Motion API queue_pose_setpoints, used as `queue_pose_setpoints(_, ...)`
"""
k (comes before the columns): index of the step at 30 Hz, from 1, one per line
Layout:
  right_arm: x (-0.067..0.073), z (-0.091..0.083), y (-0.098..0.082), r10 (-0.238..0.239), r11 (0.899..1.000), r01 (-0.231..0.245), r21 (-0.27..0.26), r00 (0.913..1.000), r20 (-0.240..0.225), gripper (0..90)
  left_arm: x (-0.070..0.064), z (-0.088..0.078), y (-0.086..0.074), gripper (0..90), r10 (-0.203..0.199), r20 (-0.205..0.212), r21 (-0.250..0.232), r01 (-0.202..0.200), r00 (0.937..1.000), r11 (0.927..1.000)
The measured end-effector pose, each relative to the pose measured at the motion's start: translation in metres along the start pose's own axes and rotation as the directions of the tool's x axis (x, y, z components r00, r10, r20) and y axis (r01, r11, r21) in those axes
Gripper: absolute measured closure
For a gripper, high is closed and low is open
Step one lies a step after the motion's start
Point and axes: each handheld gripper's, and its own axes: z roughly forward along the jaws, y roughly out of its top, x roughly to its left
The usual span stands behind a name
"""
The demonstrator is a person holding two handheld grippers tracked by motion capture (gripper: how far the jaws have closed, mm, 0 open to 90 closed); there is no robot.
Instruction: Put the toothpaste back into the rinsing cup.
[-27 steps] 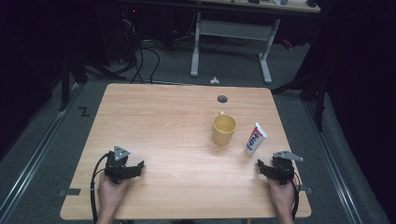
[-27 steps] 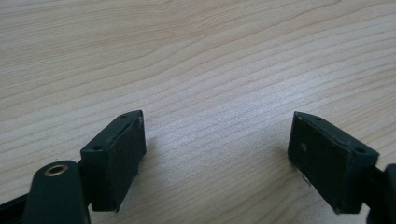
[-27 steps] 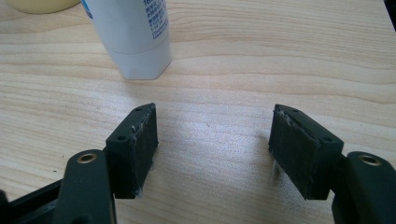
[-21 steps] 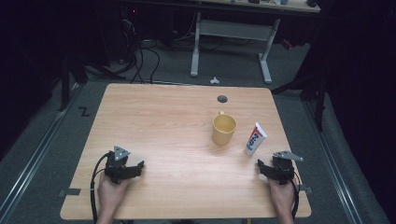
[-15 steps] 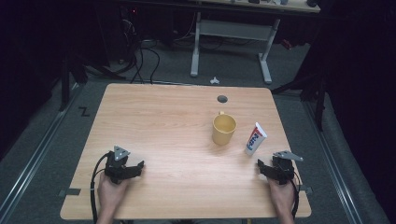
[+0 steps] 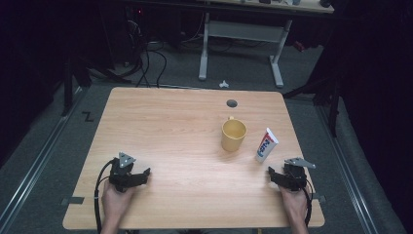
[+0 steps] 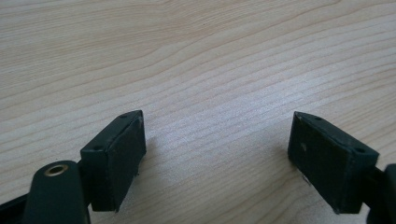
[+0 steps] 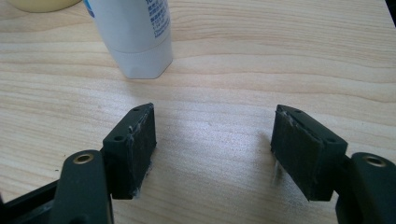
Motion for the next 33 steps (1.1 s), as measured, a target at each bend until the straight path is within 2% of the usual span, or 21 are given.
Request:
queue_pose_setpoints(4,0.000,-0.003,-0.001,0.002,1.000,-0.002,-0.005,0.9999,-0.010,35.8,0.000,0.000,0.000,19.6,0.000,0.000,0.000,0.000,1.0000,1.0000)
queue_pose_setpoints(15,0.002,-0.013,-0.004,0.004,0.999,-0.005,-0.036,0.9994,-0.036,36.2,0.000,0.000,0.000,19.6,0.000,0.000,0.000,0.000,1.0000,1.0000)
queue_pose_setpoints(33,0.028,-0.027,-0.006,-0.042,0.996,0.037,-0.077,0.9965,-0.072,37.1,0.000,0.000,0.000,19.6,0.000,0.000,0.000,0.000,1.0000,1.0000)
